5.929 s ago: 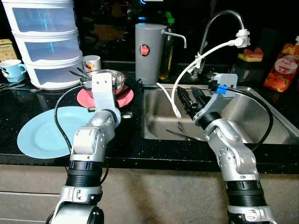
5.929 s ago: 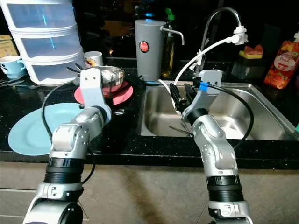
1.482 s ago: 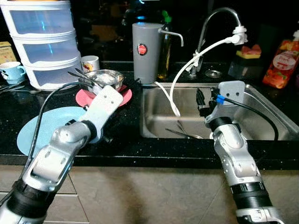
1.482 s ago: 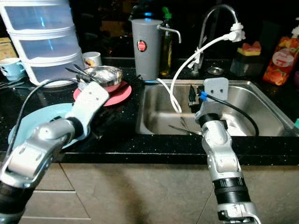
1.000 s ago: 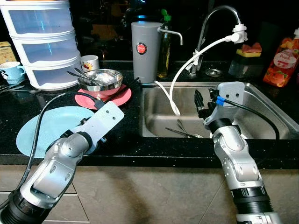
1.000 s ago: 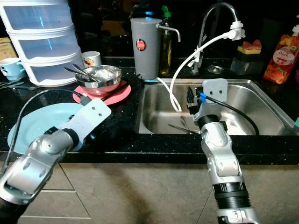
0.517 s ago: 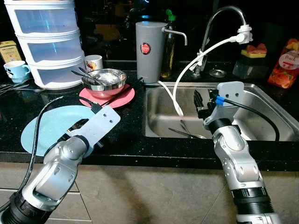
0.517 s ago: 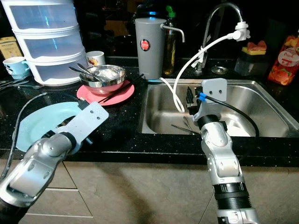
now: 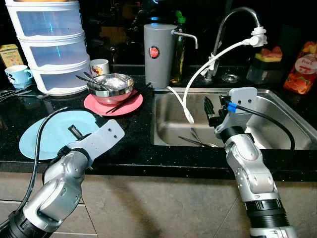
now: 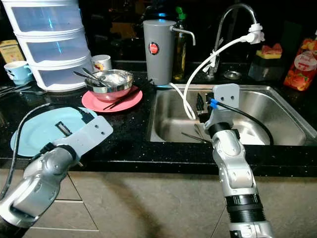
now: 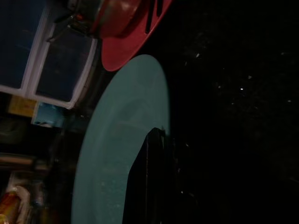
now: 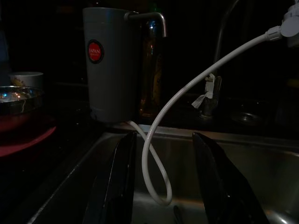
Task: Kitchen organization
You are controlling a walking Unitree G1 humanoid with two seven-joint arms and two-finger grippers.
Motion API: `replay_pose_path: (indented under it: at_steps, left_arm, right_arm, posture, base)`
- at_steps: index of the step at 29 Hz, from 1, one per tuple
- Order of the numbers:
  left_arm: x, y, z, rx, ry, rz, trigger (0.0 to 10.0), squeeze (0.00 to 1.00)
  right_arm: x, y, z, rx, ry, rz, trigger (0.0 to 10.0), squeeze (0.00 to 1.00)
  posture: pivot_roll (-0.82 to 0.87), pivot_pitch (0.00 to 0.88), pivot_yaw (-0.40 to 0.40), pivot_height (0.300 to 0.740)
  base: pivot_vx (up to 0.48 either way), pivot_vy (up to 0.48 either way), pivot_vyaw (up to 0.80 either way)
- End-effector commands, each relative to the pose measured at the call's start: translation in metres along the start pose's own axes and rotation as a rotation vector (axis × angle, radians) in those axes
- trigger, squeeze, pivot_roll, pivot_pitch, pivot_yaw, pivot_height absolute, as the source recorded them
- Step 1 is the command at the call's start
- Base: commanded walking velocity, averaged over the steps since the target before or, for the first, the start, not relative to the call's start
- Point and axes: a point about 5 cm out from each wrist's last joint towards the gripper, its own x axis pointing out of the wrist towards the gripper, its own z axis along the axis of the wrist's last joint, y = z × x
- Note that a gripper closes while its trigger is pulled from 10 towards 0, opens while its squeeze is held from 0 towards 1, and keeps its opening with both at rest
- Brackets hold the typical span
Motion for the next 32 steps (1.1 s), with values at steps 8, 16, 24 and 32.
replay_pose_path:
  at_steps: [8,16,24,32]
  left_arm:
    - [0.002,0.031,0.010,0.086,-0.070,0.349,10.0,0.00]
    - [0.001,0.054,0.007,0.009,-0.037,0.489,10.0,0.00]
    - [0.005,0.051,0.023,0.102,-0.214,0.452,10.0,0.00]
    - [-0.006,0.046,0.063,0.340,-0.634,0.396,10.0,0.00]
  right_arm:
    - [0.002,0.003,0.001,0.009,0.002,0.007,10.0,0.00]
    - [0.003,0.003,0.001,0.008,0.003,0.014,10.0,0.00]
    - [0.005,0.005,0.002,0.025,0.001,0.025,10.0,0.00]
    - [0.006,0.013,0.016,0.325,0.006,0.166,10.0,0.00]
  posture:
    - [0.11,0.123,-0.015,0.740]
    - [0.11,0.127,-0.014,0.740]
    - [0.11,0.132,-0.020,0.740]
    - [0.11,0.140,-0.031,0.740]
  base:
    - [0.000,0.000,0.00]
    - [0.000,0.000,0.00]
    - [0.000,0.000,0.00]
    - [0.000,0.000,0.00]
